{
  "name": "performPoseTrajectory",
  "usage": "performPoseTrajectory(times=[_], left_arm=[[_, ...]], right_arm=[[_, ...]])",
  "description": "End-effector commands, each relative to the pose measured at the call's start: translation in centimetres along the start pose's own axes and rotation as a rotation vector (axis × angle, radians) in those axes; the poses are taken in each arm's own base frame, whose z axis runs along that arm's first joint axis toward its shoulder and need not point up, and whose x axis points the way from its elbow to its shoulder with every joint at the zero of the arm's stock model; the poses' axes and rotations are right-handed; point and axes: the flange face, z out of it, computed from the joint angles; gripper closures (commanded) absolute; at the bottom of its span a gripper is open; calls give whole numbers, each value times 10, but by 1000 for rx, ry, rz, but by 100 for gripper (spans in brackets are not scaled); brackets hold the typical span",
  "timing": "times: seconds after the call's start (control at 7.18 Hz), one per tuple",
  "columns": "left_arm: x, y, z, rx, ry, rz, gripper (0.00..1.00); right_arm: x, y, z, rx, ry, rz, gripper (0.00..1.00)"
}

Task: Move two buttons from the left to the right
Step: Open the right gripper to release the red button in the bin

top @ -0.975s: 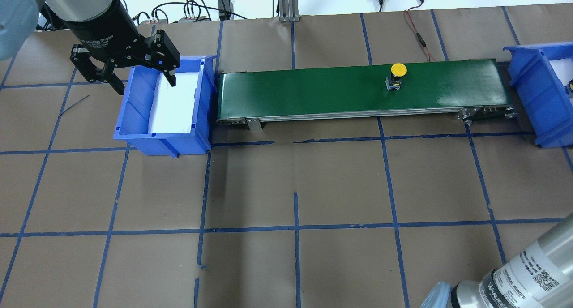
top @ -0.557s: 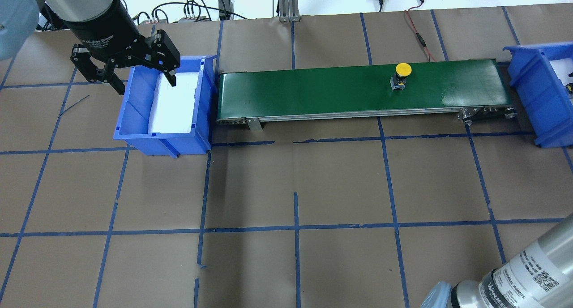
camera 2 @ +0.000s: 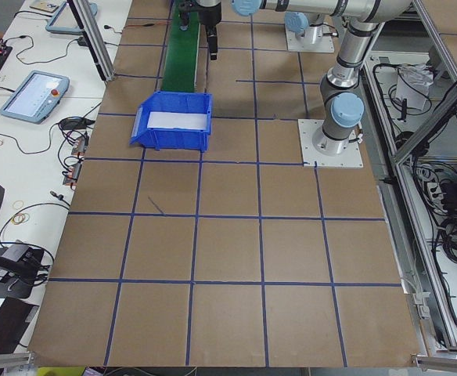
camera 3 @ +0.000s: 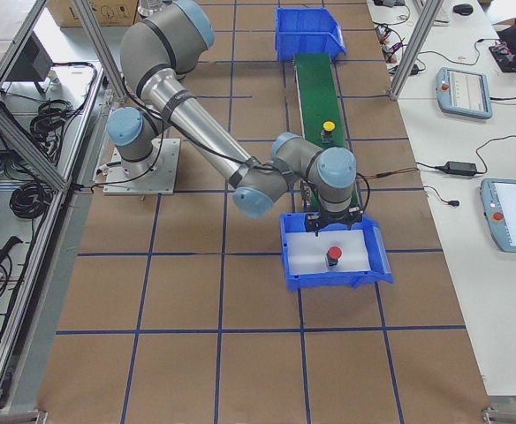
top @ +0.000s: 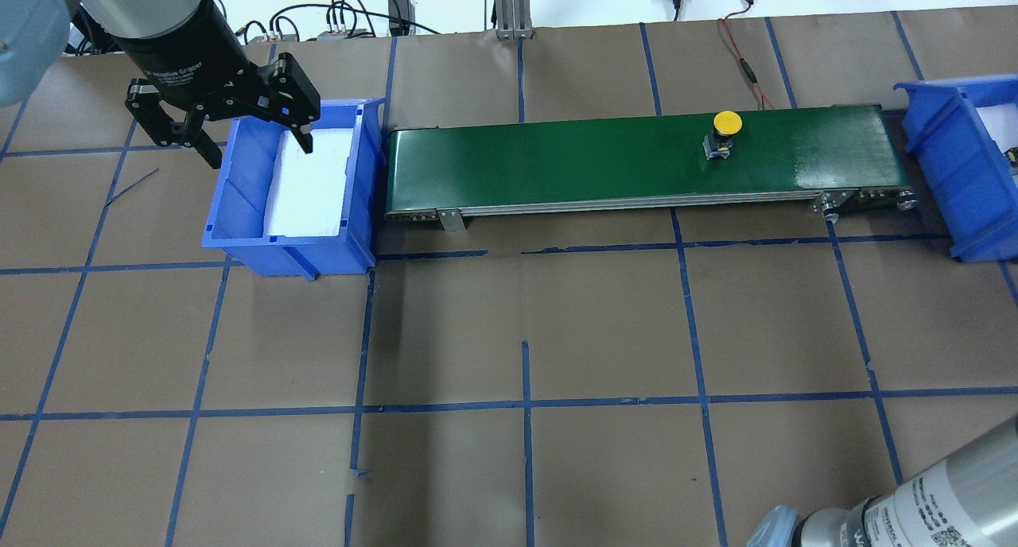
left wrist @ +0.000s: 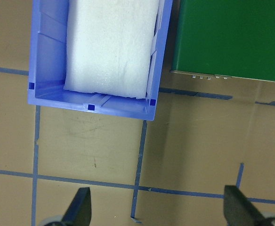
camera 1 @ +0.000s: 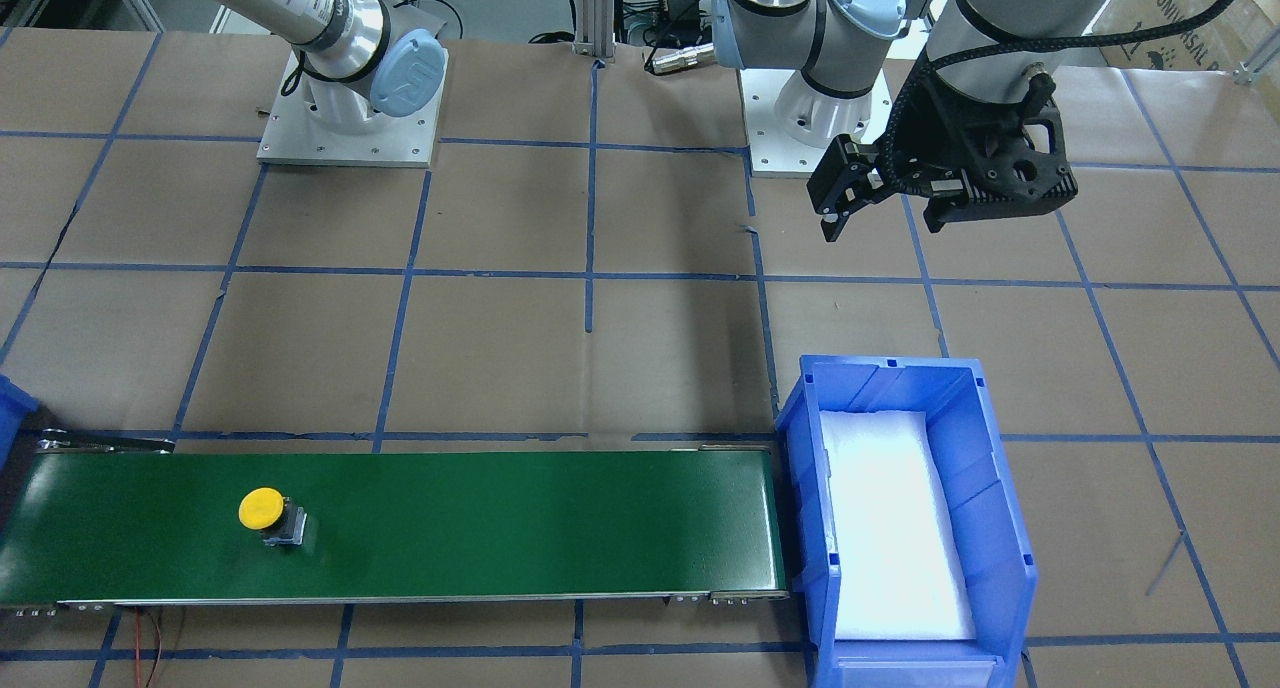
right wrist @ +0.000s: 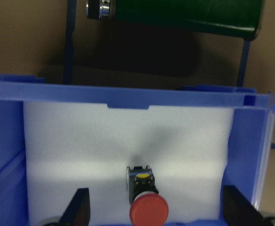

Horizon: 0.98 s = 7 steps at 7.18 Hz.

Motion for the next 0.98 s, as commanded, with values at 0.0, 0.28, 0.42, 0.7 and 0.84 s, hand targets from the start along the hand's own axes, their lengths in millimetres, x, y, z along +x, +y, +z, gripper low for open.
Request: performPoseTrajectory(times=[0.0,0.28,0.42,0.7,0.84], left_arm=[[1,0,0,0,-1,1,0],[1,0,0,0,0,1,1],[1,0,0,0,0,1,1],[1,0,0,0,0,1,0],[1,0,0,0,0,1,1]], right_arm=[[35,-92,0,27,-11,-40,0],[57,-184,25,60,-63,17,0],[64,-227,34,77,-77,36,0],[62,-237,47,90,-97,58,0],[62,-236,45,81,-91,51,0]])
